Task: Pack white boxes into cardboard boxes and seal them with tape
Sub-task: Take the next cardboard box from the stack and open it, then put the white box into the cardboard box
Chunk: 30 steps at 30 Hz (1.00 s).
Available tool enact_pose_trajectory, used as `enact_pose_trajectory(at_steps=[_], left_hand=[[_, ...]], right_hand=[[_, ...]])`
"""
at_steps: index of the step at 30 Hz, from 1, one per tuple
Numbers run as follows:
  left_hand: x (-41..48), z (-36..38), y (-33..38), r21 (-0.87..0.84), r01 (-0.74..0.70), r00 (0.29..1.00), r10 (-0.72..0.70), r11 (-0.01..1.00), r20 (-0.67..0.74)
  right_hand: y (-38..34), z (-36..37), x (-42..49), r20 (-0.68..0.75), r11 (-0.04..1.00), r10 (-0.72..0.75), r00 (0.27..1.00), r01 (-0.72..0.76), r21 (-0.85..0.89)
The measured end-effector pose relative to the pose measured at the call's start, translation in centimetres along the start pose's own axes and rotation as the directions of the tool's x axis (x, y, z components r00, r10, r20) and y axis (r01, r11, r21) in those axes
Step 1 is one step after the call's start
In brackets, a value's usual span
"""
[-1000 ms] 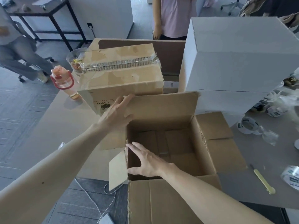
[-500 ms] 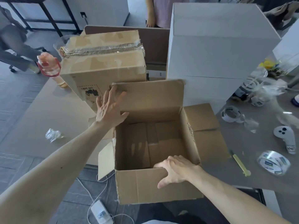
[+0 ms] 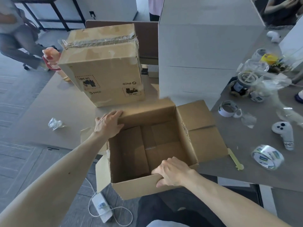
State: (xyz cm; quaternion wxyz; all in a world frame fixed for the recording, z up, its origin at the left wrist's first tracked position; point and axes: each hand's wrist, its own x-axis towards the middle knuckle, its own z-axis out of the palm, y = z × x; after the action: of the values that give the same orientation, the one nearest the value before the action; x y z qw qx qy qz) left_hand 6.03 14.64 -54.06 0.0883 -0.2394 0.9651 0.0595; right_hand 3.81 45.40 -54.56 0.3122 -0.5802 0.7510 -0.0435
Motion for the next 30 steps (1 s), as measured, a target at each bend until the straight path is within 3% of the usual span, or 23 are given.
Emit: enact_pose_trajectory(at_steps=[4,12,18,21,24,27,30], left_hand=[[-1.6,0.9,-2.9,-0.071,0.093,0.994,-0.096,0.993,-0.041],[-0.7,-0.3,-8.7,0.012,0.236,0.967,-0.233,0.972,-0.107],[2.3,-2.2,-10.5,-0.085,0.235,0.968,-0.241,0.968,-0.074],[2.5,-3.2,-9.4,-0.115,0.14,0.985,-0.15,0.983,-0.085],[3.7,-5.9,-7.1,-0.225,-0.035,0.972,-0.019,0.974,-0.234],[5.4,-9.1,-4.7,-0.259,-0.245,0.898,0.119,0.934,-0.423],[6.9,-13.1,-1.2,-0.198,-0.416,0.766,0.226,0.887,-0.602]], right_hand=[[-0.7,-0.7,0.8,0.005,0.997,-0.045,0.999,0.045,-0.065],[-2.6,-2.5,6.6,-0.044,0.989,-0.093,0.995,0.087,-0.122],[-3.3,-4.2,10.0,-0.193,0.998,0.041,0.98,-0.031,0.054],[-2.7,-6.6,9.5,-0.273,0.989,0.093,0.958,-0.056,0.14],[-0.9,-11.2,8.4,-0.424,0.981,0.169,0.89,-0.111,0.158],[0.8,-16.0,6.8,-0.548,0.973,0.23,0.804,-0.169,0.16],[2.5,-20.8,4.8,-0.669,0.968,0.248,0.7,-0.212,0.137]])
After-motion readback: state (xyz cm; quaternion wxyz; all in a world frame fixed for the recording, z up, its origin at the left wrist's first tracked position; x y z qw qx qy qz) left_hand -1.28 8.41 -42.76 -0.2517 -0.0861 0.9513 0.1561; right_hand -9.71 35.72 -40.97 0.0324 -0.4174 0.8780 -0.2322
